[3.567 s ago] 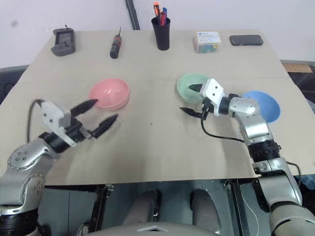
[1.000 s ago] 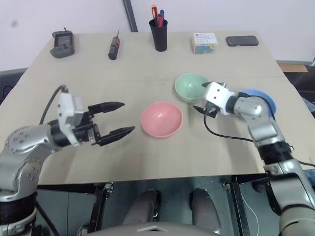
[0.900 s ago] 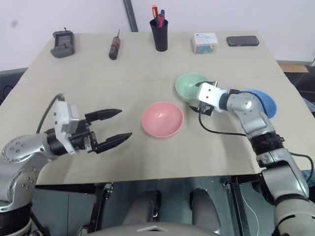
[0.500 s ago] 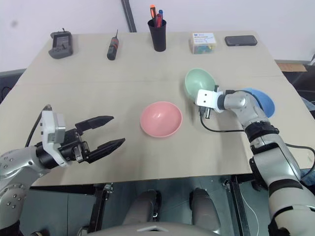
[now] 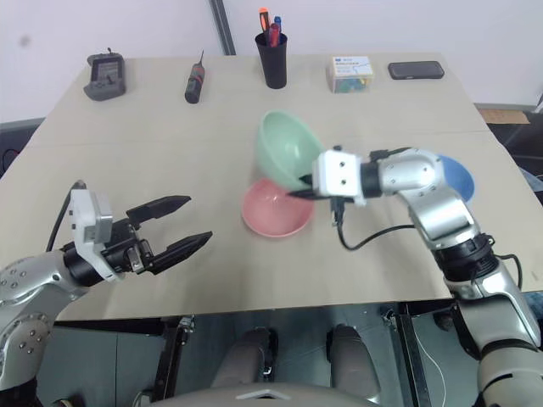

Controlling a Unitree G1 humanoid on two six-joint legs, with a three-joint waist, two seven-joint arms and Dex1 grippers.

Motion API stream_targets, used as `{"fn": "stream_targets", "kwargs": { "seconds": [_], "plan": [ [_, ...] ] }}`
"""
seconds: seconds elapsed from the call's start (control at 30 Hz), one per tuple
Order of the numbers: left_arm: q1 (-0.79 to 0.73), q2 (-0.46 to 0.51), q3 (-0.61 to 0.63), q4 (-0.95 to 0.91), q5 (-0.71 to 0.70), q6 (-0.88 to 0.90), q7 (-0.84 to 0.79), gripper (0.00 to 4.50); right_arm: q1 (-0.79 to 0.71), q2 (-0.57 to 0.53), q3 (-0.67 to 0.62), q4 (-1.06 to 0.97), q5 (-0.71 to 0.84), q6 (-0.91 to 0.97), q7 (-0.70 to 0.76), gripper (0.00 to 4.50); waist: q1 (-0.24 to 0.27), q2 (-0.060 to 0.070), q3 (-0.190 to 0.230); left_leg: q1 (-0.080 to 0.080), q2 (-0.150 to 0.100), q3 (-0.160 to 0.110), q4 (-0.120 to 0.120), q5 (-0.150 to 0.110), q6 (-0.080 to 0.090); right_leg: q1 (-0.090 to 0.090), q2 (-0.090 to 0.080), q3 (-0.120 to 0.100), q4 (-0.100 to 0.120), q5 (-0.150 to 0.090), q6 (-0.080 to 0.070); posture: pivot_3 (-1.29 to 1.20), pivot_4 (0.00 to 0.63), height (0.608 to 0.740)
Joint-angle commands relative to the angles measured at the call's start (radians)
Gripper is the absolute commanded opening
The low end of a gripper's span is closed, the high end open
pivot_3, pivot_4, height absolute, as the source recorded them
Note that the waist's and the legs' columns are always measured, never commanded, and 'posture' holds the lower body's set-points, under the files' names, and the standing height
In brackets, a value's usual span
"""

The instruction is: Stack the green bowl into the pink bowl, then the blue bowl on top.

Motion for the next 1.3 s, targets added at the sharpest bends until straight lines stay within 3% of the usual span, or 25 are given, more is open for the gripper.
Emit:
{"fn": "stream_targets", "kwargs": {
  "seconds": [0.03, 0.07, 0.17, 0.27, 0.3, 0.43, 0.57, 0.73, 0.93, 1.17, 1.23, 1.3],
  "plan": [
    [-0.029, 0.021, -0.005, 0.019, 0.005, -0.034, -0.011, 4.50, 0.045, 0.025, 0.059, -0.088, -0.051, 0.098, -0.046, 0.82, 0.002, -0.001, 0.000, 0.001, -0.001, 0.000, 0.001, 0.000, 0.000, 0.000, 0.000, 0.000, 0.001, 0.000, 0.000, 0.00, 0.150, 0.740],
    [-0.032, 0.022, -0.010, 0.023, 0.004, -0.035, -0.014, 4.50, 0.054, 0.027, 0.069, -0.087, -0.068, 0.110, -0.055, 1.02, 0.002, -0.001, 0.000, 0.000, -0.001, -0.001, 0.001, 0.000, 0.000, 0.000, 0.000, -0.001, 0.001, 0.000, 0.000, 0.00, 0.150, 0.740],
    [-0.041, 0.024, -0.031, 0.021, 0.004, -0.038, -0.023, 4.50, 0.069, 0.020, 0.059, -0.081, -0.122, 0.104, -0.097, 2.44, 0.002, 0.000, 0.000, 0.000, -0.001, 0.000, 0.001, 0.000, 0.000, 0.000, 0.000, -0.001, 0.001, 0.000, 0.000, 0.00, 0.150, 0.740],
    [-0.052, 0.025, -0.049, 0.018, 0.003, -0.041, -0.024, 4.50, 0.088, 0.042, -0.045, -0.119, -0.086, 0.143, -0.190, 3.63, 0.002, 0.000, 0.000, 0.000, -0.001, 0.000, 0.001, 0.000, 0.000, 0.000, 0.000, 0.000, 0.001, 0.000, 0.000, 0.00, 0.150, 0.740],
    [-0.059, 0.027, -0.058, 0.016, 0.003, -0.043, -0.028, 4.50, 0.108, 0.044, -0.105, -0.148, -0.048, 0.173, -0.218, 3.75, 0.002, 0.000, 0.000, 0.000, -0.001, -0.001, 0.001, 0.000, 0.000, 0.000, 0.000, -0.001, 0.001, 0.000, 0.000, 0.00, 0.150, 0.740],
    [-0.087, 0.036, -0.094, 0.011, 0.010, -0.056, -0.051, 4.50, 0.224, 0.001, -0.324, -0.258, 0.069, 0.323, -0.284, 3.75, 0.011, 0.000, 0.000, -0.001, -0.001, -0.001, 0.000, 0.000, 0.000, 0.000, 0.000, -0.001, 0.000, 0.000, 0.000, 0.00, 0.150, 0.740],
    [-0.147, 0.047, -0.140, 0.032, 0.011, -0.070, -0.084, 4.50, 0.364, -0.091, -0.470, -0.190, -0.043, 0.377, -0.417, 3.75, 0.027, -0.001, -0.001, -0.002, -0.002, -0.001, 0.000, 0.000, 0.000, 0.001, -0.001, -0.001, -0.002, 0.000, 0.000, 0.00, 0.150, 0.740],
    [-0.201, 0.062, -0.165, 0.070, 0.007, -0.082, -0.132, 4.50, 0.400, -0.110, -0.462, -0.050, -0.106, 0.377, -0.514, 3.75, 0.007, 0.000, 0.000, 0.000, -0.001, 0.005, 0.000, 0.000, 0.000, 0.003, 0.001, -0.001, -0.003, 0.000, 0.000, 0.00, 0.150, 0.740],
    [-0.235, 0.066, -0.172, 0.074, 0.003, -0.084, -0.131, 4.50, 0.361, -0.063, -0.454, 0.038, -0.069, 0.426, -0.538, 3.75, -0.003, 0.000, 0.000, 0.001, 0.000, 0.006, 0.000, 0.000, 0.000, 0.003, 0.002, 0.000, -0.003, 0.000, 0.000, 0.00, 0.150, 0.740],
    [-0.216, 0.075, -0.161, 0.055, -0.008, -0.086, -0.129, 4.50, 0.343, -0.068, -0.444, 0.063, -0.048, 0.431, -0.526, 0.65, 0.002, 0.000, 0.000, 0.000, 0.000, 0.005, 0.000, 0.000, 0.000, 0.003, 0.001, -0.001, -0.004, 0.000, 0.000, 0.00, 0.150, 0.740],
    [-0.209, 0.072, -0.159, 0.052, -0.008, -0.087, -0.121, 4.50, 0.341, -0.076, -0.441, 0.055, -0.046, 0.432, -0.519, 0.04, 0.002, 0.000, 0.000, 0.000, 0.000, 0.005, 0.000, 0.000, 0.000, 0.003, 0.001, -0.001, -0.004, 0.000, 0.000, 0.00, 0.150, 0.740],
    [-0.198, 0.067, -0.153, 0.055, -0.009, -0.084, -0.108, 4.50, 0.333, -0.091, -0.435, 0.018, -0.042, 0.420, -0.498, 0.04, 0.002, 0.000, 0.000, 0.000, 0.000, 0.005, 0.000, 0.000, 0.000, 0.003, 0.001, -0.001, -0.003, 0.000, 0.000, 0.00, 0.150, 0.740]
  ]
}}
